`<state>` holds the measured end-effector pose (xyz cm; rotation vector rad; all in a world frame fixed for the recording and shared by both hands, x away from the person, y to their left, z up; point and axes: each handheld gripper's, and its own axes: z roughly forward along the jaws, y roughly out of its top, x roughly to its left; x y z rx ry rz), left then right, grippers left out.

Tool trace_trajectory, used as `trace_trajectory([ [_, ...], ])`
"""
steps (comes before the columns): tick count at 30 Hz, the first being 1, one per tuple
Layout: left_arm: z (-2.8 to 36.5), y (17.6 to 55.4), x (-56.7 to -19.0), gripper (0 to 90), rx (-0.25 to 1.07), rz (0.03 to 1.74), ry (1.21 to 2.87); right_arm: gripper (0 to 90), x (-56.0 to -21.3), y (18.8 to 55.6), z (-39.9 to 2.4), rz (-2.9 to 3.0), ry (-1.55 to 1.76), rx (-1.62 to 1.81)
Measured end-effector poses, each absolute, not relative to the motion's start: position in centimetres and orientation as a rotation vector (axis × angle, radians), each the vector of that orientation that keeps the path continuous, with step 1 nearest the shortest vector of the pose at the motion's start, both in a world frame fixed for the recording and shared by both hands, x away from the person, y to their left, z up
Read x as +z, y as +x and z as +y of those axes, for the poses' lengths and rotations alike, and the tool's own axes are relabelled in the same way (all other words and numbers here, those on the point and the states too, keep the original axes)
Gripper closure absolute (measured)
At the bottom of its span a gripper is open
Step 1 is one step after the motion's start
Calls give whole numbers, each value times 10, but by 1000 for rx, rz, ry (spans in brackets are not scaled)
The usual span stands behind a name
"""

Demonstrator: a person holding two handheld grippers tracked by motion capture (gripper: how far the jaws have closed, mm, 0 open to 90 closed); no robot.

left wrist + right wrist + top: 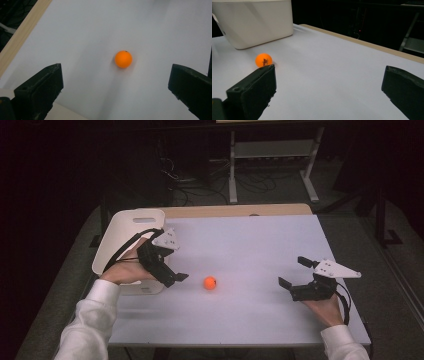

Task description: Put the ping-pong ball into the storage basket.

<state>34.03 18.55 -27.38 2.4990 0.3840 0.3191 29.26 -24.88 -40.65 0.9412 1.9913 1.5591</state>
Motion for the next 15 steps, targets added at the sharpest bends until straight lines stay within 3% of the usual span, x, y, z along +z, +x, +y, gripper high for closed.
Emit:
trace_trajectory([
  [15,163,351,-282,0,244,389,2557,0,-406,292,-250,1980,931,1563],
])
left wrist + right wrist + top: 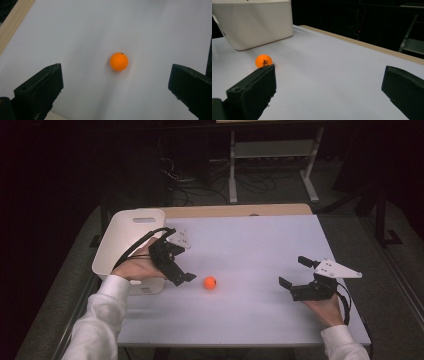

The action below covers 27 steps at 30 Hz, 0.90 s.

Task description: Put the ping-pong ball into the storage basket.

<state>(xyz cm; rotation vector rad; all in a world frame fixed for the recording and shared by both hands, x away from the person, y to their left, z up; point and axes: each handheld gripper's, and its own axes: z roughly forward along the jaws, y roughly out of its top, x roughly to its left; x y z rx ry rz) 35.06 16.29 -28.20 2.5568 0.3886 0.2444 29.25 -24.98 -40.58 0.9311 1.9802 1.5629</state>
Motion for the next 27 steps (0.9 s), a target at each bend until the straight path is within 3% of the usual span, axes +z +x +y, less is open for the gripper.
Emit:
trace_trajectory([
  [27,134,362,-310,0,180,419,2654,0,-405,292,-250,1975,942,1577],
])
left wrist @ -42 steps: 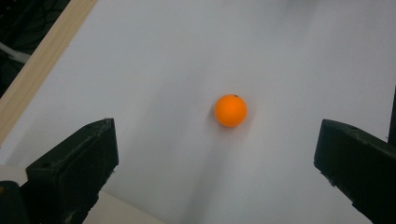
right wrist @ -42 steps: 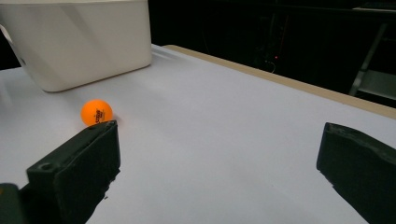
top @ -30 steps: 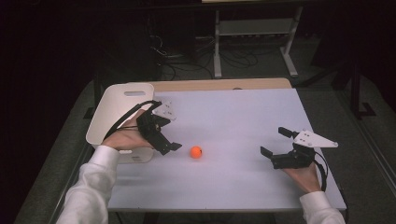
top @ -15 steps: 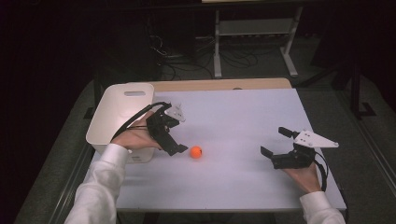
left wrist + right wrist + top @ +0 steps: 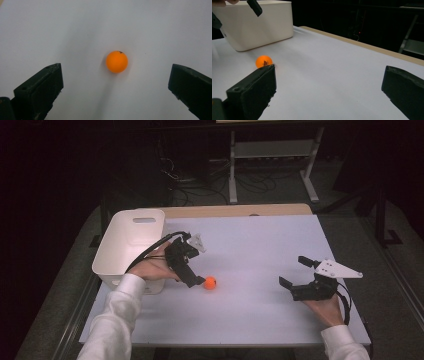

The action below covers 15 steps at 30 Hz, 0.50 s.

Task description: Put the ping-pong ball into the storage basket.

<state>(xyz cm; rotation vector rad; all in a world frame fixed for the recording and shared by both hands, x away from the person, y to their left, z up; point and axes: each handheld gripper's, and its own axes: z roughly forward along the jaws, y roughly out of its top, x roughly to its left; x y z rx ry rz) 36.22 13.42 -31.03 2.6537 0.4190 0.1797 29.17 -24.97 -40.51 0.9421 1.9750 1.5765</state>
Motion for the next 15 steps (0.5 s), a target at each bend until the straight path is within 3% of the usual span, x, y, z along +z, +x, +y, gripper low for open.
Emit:
trace_trajectory([
  [15,122,367,-324,0,142,413,2701,0,-405,292,-250,1976,937,1579],
])
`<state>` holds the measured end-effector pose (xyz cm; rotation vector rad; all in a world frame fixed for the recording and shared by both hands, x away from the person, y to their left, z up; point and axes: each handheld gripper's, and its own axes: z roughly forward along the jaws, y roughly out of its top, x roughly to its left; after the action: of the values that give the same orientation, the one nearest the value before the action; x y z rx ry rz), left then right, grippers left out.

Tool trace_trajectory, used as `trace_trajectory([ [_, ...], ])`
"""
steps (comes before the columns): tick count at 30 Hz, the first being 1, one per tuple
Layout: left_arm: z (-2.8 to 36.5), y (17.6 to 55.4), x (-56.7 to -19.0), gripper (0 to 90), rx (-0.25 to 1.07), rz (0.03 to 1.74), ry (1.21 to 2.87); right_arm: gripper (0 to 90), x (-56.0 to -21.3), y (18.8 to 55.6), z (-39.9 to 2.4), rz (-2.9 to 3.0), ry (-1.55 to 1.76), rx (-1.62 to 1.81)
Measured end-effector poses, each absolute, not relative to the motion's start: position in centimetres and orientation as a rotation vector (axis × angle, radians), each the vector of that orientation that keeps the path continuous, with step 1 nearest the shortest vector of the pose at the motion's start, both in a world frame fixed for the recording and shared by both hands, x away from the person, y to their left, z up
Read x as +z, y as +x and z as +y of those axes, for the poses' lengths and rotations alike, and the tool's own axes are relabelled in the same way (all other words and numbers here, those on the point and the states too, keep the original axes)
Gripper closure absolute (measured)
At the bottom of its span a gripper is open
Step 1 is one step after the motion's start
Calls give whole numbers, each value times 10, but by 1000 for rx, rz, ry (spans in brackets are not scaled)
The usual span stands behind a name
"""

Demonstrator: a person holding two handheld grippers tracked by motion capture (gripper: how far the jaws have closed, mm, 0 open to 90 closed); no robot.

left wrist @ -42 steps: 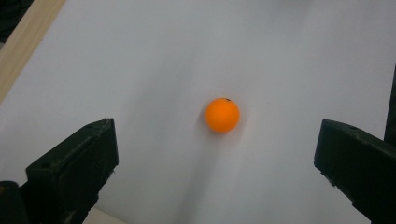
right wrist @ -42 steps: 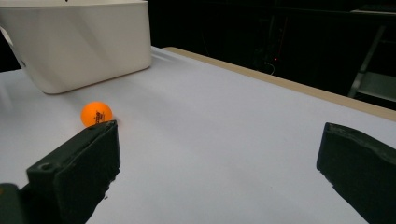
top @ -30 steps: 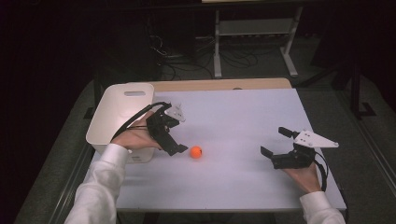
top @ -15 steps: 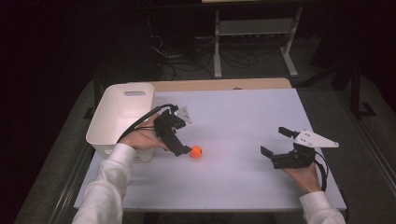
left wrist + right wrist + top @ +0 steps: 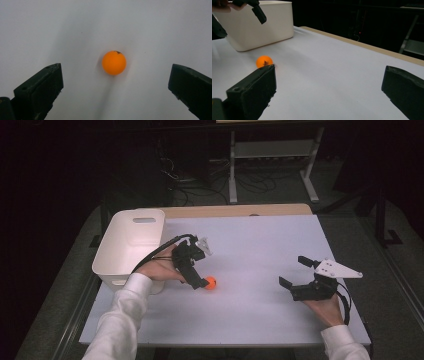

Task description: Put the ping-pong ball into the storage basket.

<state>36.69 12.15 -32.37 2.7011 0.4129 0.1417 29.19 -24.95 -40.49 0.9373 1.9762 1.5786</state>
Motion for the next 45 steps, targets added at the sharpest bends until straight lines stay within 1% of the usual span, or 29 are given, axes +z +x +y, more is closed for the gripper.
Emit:
trace_trajectory([
  [8,119,369,-329,0,125,419,2723,0,-405,292,-251,1976,930,1576],
  [10,118,370,-331,0,137,402,2727,0,-405,292,-250,1977,930,1577],
  [20,107,372,-346,0,114,376,2765,0,-405,291,-252,1973,923,1577],
  [45,93,375,-371,0,73,302,2828,0,-407,290,-251,1995,940,1565],
])
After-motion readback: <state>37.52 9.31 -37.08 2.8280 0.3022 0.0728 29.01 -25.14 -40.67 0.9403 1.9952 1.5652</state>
